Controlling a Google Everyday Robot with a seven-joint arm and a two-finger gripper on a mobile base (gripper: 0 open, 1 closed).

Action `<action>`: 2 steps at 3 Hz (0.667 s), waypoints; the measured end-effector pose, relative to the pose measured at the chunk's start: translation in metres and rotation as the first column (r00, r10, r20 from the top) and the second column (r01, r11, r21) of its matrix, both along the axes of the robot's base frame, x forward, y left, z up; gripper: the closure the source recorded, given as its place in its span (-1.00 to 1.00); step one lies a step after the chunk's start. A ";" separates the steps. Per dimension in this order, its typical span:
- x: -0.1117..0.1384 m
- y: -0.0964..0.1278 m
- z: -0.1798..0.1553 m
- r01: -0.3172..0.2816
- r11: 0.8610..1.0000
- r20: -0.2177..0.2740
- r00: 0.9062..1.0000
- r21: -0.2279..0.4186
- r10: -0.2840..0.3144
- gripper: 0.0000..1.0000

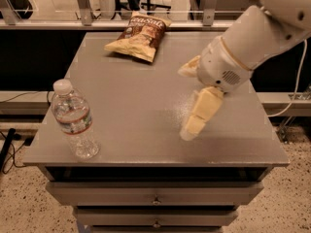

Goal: Pick water bottle

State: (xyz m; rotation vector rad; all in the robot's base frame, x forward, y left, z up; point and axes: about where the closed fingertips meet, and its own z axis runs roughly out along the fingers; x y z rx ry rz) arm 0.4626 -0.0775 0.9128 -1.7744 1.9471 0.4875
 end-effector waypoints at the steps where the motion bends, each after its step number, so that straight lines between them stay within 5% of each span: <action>1: -0.001 0.067 -0.004 -0.051 0.987 -0.041 0.997 0.151 0.058 -1.00; 2: -0.008 0.116 -0.003 -0.045 0.954 -0.087 0.994 0.295 0.073 -1.00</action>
Offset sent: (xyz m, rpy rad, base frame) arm -0.0153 0.1709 0.0007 0.5043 0.1739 0.0502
